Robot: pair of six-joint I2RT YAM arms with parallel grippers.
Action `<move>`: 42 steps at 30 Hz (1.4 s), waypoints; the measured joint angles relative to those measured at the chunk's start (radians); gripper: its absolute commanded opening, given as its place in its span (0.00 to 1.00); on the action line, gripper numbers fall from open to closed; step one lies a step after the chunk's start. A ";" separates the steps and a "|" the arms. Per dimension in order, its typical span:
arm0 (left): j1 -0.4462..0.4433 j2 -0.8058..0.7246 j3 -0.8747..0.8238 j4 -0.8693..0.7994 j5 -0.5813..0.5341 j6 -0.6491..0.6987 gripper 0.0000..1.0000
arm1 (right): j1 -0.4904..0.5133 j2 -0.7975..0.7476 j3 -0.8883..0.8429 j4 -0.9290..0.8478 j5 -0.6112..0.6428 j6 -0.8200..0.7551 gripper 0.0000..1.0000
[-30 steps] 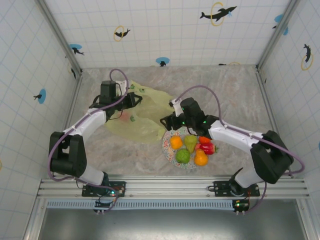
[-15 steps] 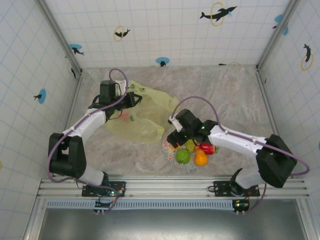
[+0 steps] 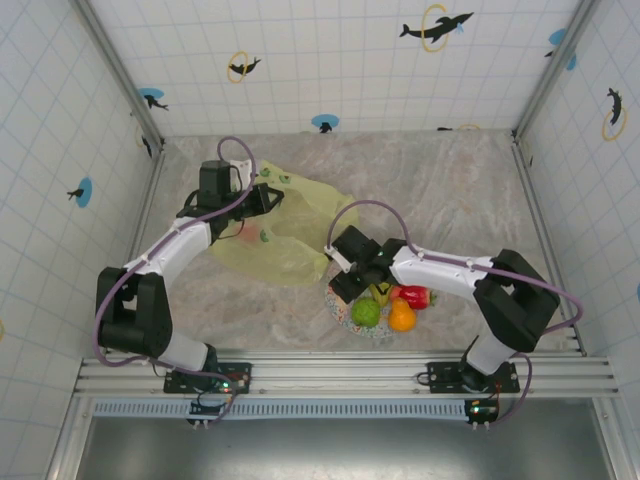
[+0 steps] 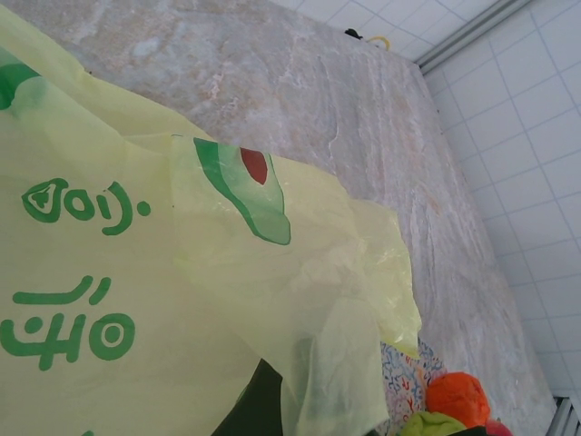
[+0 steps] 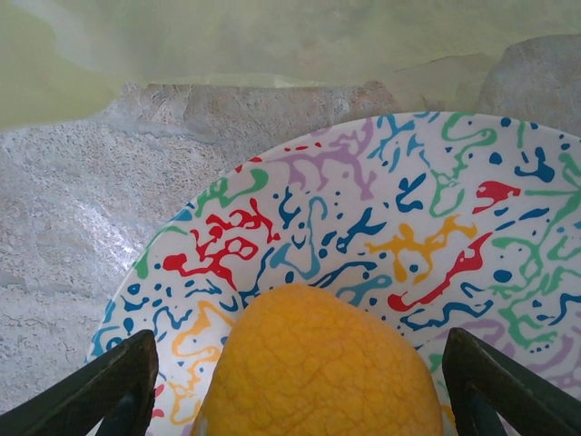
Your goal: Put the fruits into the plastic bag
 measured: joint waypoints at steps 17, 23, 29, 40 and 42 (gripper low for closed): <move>0.000 0.000 0.000 0.000 -0.004 0.000 0.00 | 0.002 0.035 0.010 -0.009 0.016 -0.021 0.52; 0.000 -0.006 0.000 0.000 -0.003 -0.005 0.00 | -0.043 -0.034 0.004 0.032 -0.013 -0.011 0.47; 0.000 -0.010 -0.008 0.002 0.019 -0.018 0.00 | -0.160 -0.155 -0.095 0.272 -0.122 0.050 0.43; 0.000 -0.011 -0.023 0.040 0.065 -0.080 0.00 | -0.156 0.029 -0.116 0.652 -0.247 0.201 0.43; 0.000 -0.011 -0.023 0.048 0.069 -0.088 0.00 | -0.135 0.066 -0.112 0.695 -0.241 0.217 0.43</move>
